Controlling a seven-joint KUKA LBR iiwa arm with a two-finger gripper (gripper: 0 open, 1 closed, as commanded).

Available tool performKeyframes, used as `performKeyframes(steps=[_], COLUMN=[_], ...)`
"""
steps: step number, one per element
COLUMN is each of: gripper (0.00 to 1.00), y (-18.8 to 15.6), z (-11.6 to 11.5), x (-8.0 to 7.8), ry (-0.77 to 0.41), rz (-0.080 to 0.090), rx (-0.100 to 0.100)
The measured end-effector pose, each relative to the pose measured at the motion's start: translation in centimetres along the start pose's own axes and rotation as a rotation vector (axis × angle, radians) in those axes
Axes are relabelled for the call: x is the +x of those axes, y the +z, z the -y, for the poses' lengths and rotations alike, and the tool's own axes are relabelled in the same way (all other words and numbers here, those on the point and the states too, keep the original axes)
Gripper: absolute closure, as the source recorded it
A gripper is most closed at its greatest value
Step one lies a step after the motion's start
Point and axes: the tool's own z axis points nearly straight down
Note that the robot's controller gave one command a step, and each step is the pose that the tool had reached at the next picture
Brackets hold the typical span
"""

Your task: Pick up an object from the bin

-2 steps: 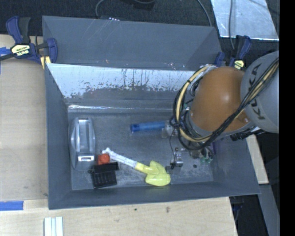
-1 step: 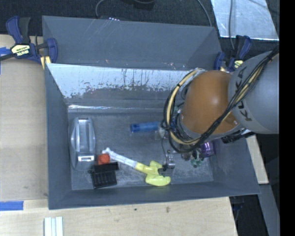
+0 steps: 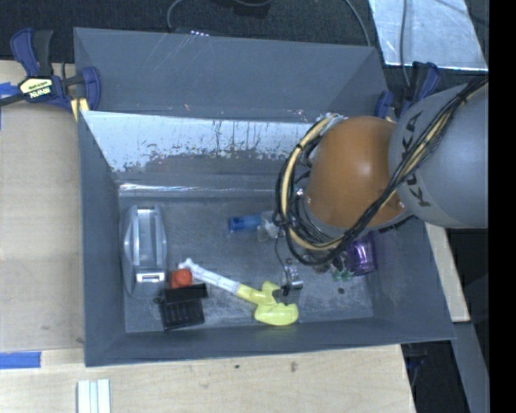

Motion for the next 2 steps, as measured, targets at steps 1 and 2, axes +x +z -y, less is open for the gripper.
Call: performKeyframes(steps=[1,2], gripper=[0.0,0.0], y=[0.5,1.6], z=[-2.0,-2.6], x=[0.3,0.8], ry=[-0.009,0.247], rz=[0.006,0.002], rx=[-0.001,-0.001])
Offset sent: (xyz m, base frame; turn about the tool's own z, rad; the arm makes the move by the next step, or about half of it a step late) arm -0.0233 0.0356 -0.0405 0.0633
